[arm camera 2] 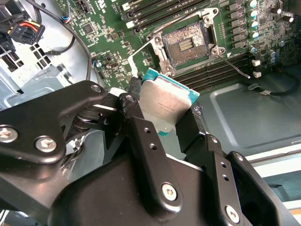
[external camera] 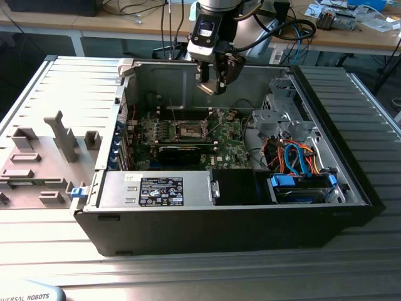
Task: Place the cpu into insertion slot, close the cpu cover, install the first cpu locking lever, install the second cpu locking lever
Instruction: 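Place the cpu into insertion slot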
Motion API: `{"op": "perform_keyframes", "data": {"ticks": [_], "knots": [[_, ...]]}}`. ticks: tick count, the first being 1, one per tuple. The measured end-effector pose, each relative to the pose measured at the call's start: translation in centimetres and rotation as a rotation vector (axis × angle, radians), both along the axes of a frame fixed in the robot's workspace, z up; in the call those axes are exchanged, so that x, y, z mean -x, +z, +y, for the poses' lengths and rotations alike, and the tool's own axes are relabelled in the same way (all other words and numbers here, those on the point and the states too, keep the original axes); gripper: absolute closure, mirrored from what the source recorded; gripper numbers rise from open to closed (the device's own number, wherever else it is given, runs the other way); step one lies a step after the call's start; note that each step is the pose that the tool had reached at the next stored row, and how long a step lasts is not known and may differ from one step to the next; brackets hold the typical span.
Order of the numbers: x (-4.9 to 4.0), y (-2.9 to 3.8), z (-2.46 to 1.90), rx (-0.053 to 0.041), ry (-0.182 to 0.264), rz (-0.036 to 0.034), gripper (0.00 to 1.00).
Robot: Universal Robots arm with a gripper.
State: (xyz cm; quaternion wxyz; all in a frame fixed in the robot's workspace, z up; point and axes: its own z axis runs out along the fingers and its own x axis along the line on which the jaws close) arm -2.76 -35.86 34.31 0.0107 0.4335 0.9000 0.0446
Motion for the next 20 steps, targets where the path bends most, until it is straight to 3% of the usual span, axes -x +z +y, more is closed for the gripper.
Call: {"op": "perform_keyframes", "data": {"ticks": [20], "knots": [[0.0, 0.0, 0.0, 0.0001, -0.014, 0.0, 0.46]]}}
